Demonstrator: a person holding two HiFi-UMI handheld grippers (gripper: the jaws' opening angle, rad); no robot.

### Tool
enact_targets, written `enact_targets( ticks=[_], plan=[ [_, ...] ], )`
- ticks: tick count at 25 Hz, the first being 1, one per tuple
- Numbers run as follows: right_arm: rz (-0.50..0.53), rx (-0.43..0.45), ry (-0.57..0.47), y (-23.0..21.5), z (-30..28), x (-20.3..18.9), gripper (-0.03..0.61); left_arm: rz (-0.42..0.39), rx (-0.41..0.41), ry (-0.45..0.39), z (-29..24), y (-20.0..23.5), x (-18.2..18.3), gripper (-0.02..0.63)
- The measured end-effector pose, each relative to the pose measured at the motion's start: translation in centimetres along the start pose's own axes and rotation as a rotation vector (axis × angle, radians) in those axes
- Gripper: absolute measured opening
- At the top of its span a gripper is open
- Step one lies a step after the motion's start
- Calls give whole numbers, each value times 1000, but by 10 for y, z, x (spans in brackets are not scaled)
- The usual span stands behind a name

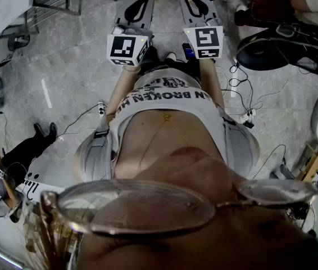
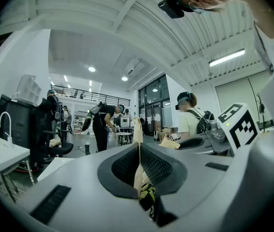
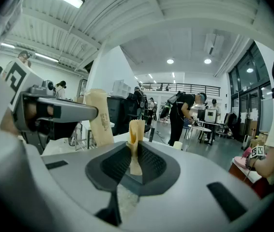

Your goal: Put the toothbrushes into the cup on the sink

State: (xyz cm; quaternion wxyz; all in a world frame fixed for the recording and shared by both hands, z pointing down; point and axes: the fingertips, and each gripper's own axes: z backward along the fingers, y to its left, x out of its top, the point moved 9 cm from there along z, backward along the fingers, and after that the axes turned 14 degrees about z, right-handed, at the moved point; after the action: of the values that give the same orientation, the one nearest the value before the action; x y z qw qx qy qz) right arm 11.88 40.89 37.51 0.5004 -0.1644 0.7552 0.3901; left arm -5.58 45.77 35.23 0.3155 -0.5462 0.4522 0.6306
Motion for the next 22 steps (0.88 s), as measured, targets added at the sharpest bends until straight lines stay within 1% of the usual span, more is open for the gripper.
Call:
enact_targets(
  ticks=[4, 9, 14, 17, 22],
  plan=[
    [-16, 5, -16, -8, 15, -9, 58, 9, 5, -2, -2, -17, -5, 20],
    [-40, 2, -13, -15, 18, -20, 58, 27, 22, -10, -4, -17, -9, 20],
    [-84, -42, -35, -22, 11, -24, 58, 30, 25, -13, -11, -2, -11, 20],
    [-87, -64, -19, -30, 0, -26, 58, 41, 14, -16, -26, 9, -10, 20],
    [-88, -93, -12, -45, -34, -21, 58, 45, -41, -9, -60, 36, -3, 20]
  ],
)
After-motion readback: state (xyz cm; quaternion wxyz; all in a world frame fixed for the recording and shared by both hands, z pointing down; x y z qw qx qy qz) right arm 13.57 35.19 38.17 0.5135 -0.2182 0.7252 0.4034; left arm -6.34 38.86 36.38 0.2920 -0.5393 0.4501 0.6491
